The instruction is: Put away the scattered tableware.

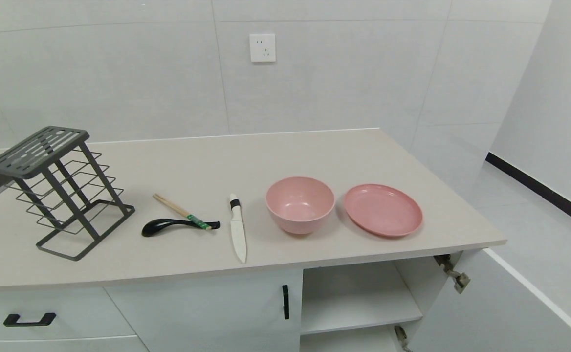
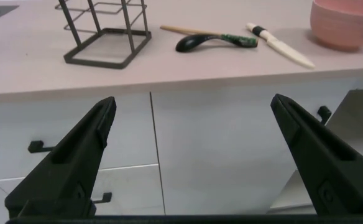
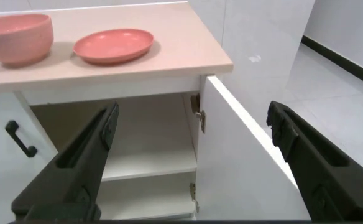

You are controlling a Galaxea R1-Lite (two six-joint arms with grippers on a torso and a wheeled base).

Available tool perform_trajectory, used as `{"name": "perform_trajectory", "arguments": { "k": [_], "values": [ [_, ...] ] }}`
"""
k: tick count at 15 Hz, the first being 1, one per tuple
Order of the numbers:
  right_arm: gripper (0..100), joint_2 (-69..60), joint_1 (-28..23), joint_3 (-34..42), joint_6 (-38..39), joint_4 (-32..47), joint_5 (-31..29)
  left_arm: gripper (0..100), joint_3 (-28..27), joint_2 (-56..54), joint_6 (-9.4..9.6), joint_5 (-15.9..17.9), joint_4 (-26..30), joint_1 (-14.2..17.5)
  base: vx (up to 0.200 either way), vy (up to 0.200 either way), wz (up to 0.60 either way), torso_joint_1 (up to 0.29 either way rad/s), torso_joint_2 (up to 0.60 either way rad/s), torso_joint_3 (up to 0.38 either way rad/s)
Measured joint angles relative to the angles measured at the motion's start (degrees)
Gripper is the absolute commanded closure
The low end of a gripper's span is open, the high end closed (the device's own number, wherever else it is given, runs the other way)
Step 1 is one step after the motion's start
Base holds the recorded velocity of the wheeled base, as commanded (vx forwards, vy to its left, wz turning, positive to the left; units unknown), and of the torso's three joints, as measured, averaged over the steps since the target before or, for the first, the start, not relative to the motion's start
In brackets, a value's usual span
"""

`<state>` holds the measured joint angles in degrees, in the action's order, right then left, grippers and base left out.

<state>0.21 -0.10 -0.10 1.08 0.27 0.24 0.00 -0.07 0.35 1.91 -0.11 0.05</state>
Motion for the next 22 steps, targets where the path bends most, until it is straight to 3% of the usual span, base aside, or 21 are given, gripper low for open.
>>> {"name": "perform_trajectory", "arguments": {
  "k": [13, 18, 22],
  "values": [
    [0, 0.0, 0.0, 0.0, 0.0, -0.1, 0.0, 0, 0.0, 0.0, -0.17, -0.2, 0.0, 0.0, 0.000, 0.000, 0.00, 0.272, -0.52, -0.255],
    [0, 0.0, 0.0, 0.0, 0.0, -0.1, 0.0, 0, 0.0, 0.0, -0.20, -0.3, 0.0, 0.0, 0.000, -0.120, 0.00, 0.026, -0.05, -0.020],
    [0, 0.0, 0.0, 0.0, 0.0, 0.0, 0.1, 0, 0.0, 0.0, -0.17, -0.2, -0.1, 0.0, 0.000, 0.000, 0.00, 0.000, 0.00, 0.000]
  ]
}}
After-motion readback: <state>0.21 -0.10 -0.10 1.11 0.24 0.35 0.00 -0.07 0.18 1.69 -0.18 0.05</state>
